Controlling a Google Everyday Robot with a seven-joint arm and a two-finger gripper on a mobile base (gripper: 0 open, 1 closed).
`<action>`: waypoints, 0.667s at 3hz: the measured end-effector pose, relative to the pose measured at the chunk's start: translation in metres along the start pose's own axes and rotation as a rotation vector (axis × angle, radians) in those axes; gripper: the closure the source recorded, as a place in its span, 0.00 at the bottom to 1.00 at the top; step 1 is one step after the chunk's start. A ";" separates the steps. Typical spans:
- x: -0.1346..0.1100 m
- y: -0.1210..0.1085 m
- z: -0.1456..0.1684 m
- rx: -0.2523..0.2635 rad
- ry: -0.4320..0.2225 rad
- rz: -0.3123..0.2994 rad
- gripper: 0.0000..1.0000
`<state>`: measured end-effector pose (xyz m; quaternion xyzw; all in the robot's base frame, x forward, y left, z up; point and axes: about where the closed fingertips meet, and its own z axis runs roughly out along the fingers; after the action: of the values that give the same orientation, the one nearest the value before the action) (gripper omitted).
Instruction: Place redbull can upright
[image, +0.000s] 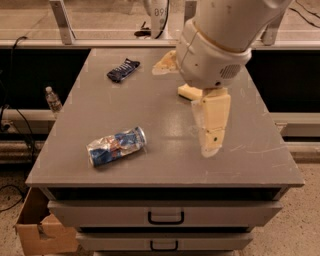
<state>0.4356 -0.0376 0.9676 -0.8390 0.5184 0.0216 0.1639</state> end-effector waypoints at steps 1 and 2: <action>-0.004 -0.003 -0.001 0.011 0.000 -0.013 0.00; -0.020 -0.013 0.004 0.020 -0.004 -0.089 0.00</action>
Offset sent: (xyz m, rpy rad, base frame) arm 0.0058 0.0476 -0.0015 -0.0118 -0.0619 0.1828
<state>0.4382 -0.0142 0.9709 -0.8596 0.4802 0.0107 0.1742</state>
